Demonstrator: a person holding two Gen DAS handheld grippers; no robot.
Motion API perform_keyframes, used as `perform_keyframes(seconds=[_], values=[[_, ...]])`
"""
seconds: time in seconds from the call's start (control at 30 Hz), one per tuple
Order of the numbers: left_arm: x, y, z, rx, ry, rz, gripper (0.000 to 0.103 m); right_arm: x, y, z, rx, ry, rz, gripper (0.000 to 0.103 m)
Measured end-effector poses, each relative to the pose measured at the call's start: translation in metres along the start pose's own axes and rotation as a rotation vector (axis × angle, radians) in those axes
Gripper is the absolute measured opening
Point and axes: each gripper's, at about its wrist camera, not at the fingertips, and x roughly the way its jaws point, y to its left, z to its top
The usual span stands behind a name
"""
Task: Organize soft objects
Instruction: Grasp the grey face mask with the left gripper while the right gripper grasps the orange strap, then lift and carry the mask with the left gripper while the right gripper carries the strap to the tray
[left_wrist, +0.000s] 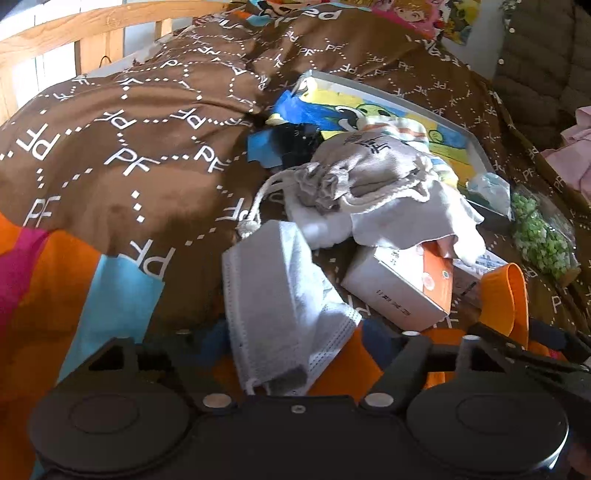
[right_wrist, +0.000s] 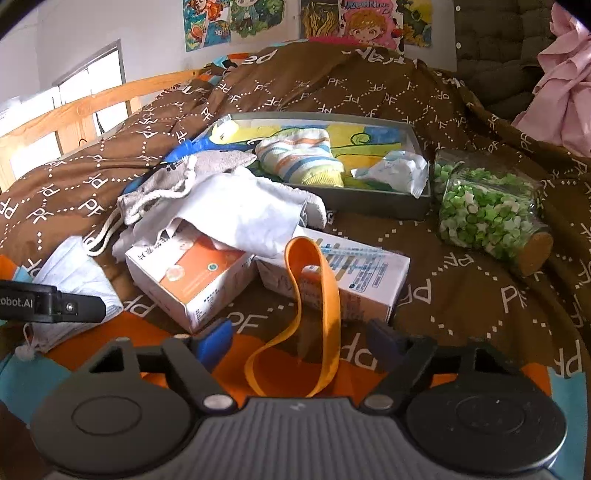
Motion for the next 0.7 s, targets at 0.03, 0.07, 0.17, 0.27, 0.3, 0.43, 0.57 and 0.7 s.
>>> perform_keyframes(seconds=[0.03, 0.07, 0.17, 0.27, 0.3, 0.43, 0.57, 0.7], values=[[0.0, 0.0, 0.0, 0.002, 0.002, -0.014, 0.064, 0.0, 0.0, 0.0, 0.0, 0.003, 0.006, 0.074], [0.0, -0.001, 0.0, 0.004, 0.008, -0.037, 0.057, 0.0, 0.0, 0.0, -0.002, 0.006, 0.012, 0.068], [0.004, -0.005, -0.003, 0.02, 0.043, -0.092, 0.044, 0.001, 0.002, -0.002, -0.011, 0.025, 0.02, 0.058], [0.005, -0.008, -0.005, 0.032, 0.044, -0.091, 0.038, 0.001, 0.003, -0.003, -0.016, 0.03, 0.011, 0.051], [0.005, -0.007, -0.005, 0.023, 0.043, -0.097, 0.035, 0.002, 0.002, -0.003, -0.013, 0.033, 0.011, 0.049], [0.004, -0.008, -0.005, 0.006, 0.047, -0.145, 0.019, 0.002, 0.002, -0.004, -0.014, 0.034, 0.017, 0.039], [0.0, -0.014, -0.007, 0.044, 0.027, -0.167, 0.017, 0.001, 0.003, -0.004, -0.016, 0.029, 0.026, 0.031], [-0.003, -0.017, -0.009, 0.059, 0.019, -0.198, 0.017, -0.001, 0.005, -0.004, -0.02, 0.028, 0.033, 0.026]])
